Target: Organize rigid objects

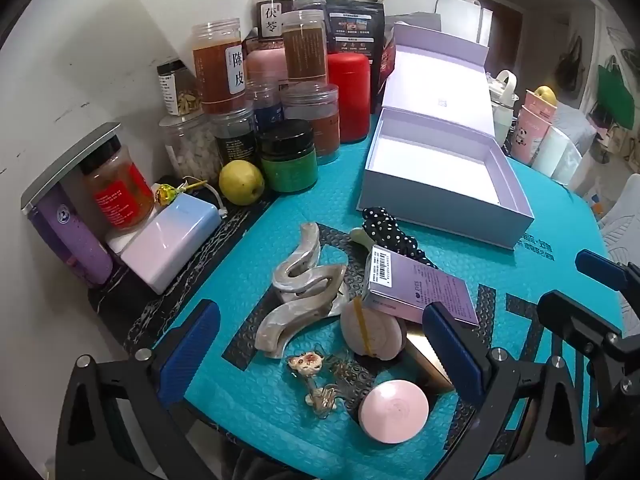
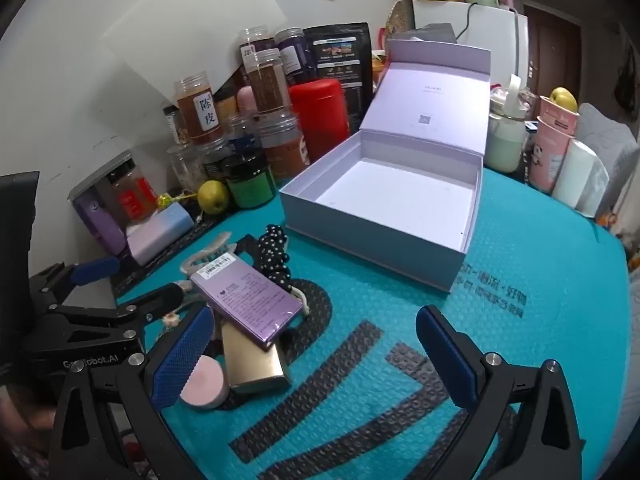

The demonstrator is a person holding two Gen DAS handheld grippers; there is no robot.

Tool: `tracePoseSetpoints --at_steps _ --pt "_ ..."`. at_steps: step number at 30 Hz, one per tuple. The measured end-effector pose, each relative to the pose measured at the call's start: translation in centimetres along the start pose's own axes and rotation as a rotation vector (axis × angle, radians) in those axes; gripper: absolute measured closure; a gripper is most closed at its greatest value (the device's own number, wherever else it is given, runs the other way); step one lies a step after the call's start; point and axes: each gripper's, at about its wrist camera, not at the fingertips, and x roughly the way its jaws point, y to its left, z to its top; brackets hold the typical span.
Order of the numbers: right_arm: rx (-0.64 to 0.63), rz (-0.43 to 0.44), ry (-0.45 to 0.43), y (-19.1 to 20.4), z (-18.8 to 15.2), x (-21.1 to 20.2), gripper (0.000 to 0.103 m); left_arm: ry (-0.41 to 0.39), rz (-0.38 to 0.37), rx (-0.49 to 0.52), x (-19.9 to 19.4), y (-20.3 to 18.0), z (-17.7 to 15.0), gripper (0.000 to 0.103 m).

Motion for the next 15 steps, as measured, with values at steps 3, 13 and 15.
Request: tracePoseSetpoints --at_steps 3,13,15 --pt "0.002 0.001 0.004 -0.02 0.11 0.16 0.000 0.000 -0.021 -0.008 -0.13 0.64 0.23 0.000" --pt "-0.021 -0.025 0.008 0.59 -0.42 -0.09 0.000 -0.005 0.006 0.001 -0.04 0.59 -0.04 0.000" --pt "-0.016 -0.028 0.009 0.66 -0.13 -0.06 0.000 -0.005 0.004 -0.002 0.02 0.68 -0.15 0.000"
